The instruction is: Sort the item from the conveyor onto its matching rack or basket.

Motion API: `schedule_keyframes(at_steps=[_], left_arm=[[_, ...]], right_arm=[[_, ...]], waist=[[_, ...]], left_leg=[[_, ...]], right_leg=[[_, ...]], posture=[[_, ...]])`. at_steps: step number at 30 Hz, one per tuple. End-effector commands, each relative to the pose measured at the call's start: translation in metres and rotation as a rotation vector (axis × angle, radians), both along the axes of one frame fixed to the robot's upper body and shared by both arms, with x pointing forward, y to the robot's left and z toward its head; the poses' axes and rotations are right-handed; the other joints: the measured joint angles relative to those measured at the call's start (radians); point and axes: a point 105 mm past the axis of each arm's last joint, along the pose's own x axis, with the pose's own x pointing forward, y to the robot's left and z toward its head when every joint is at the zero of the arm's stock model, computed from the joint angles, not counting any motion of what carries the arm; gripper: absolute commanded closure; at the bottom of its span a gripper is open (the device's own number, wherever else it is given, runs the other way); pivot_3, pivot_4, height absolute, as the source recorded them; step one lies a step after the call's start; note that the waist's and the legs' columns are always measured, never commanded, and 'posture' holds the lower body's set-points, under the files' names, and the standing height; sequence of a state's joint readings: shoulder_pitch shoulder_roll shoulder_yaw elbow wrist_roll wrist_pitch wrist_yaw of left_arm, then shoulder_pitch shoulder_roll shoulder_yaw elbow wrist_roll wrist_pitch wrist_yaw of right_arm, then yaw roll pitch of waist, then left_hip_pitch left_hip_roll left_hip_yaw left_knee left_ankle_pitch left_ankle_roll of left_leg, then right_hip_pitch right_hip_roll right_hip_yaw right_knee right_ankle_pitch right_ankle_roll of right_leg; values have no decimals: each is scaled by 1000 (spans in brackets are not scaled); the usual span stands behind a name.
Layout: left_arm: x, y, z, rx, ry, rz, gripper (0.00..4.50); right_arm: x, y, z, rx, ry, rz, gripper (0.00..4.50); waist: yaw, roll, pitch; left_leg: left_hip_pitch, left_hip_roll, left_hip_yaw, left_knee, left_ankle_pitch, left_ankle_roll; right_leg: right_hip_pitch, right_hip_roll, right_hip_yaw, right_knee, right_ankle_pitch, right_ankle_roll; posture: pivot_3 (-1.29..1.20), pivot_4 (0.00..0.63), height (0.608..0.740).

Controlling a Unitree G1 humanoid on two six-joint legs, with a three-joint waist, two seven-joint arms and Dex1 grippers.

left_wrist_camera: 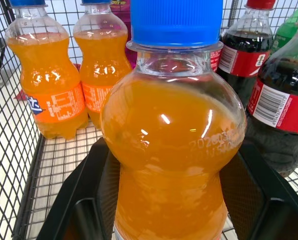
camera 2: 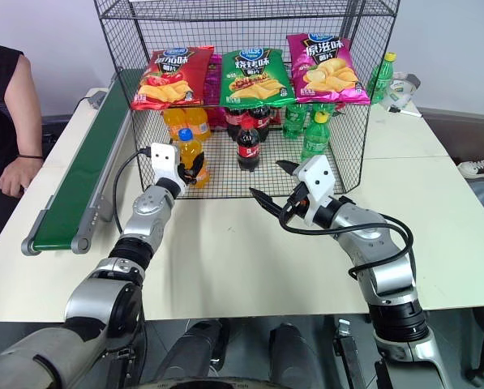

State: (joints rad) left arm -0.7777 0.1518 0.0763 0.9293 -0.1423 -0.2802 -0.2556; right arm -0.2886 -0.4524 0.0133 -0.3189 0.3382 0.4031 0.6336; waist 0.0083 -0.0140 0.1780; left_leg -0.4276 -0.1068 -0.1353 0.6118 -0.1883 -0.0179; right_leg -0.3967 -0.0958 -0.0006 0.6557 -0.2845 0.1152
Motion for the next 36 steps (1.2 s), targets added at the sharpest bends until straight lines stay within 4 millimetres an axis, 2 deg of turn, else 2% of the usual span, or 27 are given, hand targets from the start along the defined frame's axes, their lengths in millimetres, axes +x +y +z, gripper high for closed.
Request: schedule_keyframes(at_steps=[1,10,19,21,22,24,29,32,36], left_arm=[[1,6,22,-21,-88,14,125],[-17,16,38,-44,-169,-25,125],[-66,41,67,24,-242,-49,125],[-85,61,63,70,-145,-121,125],[-91,66,62,87,-113,-141,125],[-98,73,60,127,-73,-147,125],[-123,104,56,176,22,-144,125],[-132,108,51,153,62,-153,125],[-137,107,46,141,79,-161,125]], right_arm=[[-6,1,17,9,-69,13,0],[-6,3,17,11,-69,19,0],[-7,2,18,7,-68,24,0],[-6,-6,16,-8,-55,11,0],[-6,-8,16,-14,-50,7,0],[-5,-13,15,-21,-44,-1,0],[-1,-52,12,-59,2,-73,0],[-5,-66,10,-92,27,-84,0],[-6,-74,10,-105,26,-103,0]], waist=[[0,0,0],[-2,0,0],[-15,0,0],[-10,0,-1],[-27,1,-1],[-27,2,0],[-14,2,0],[-3,2,0],[2,3,0]], left_leg=[[0,0,0,0,0,0],[0,0,0,0,0,0],[0,1,-1,0,0,0],[0,0,-1,0,0,0],[0,0,0,0,0,0],[1,1,1,-3,0,0],[1,2,0,-2,0,0],[1,1,0,-1,-1,1],[1,2,0,-1,-1,1]], right_leg=[[0,0,0,0,0,0],[0,0,0,1,0,0],[0,-1,1,1,0,0],[0,-1,0,1,0,0],[0,0,1,1,0,0],[-2,-1,3,0,0,-1],[0,-1,3,0,-1,-1],[0,-2,3,-1,-2,-4],[0,-2,3,-1,-2,-4]], posture=[[0,150,740],[0,150,740],[0,150,740],[0,150,740],[0,150,740],[0,150,740],[0,150,740],[0,150,740],[0,150,740]])
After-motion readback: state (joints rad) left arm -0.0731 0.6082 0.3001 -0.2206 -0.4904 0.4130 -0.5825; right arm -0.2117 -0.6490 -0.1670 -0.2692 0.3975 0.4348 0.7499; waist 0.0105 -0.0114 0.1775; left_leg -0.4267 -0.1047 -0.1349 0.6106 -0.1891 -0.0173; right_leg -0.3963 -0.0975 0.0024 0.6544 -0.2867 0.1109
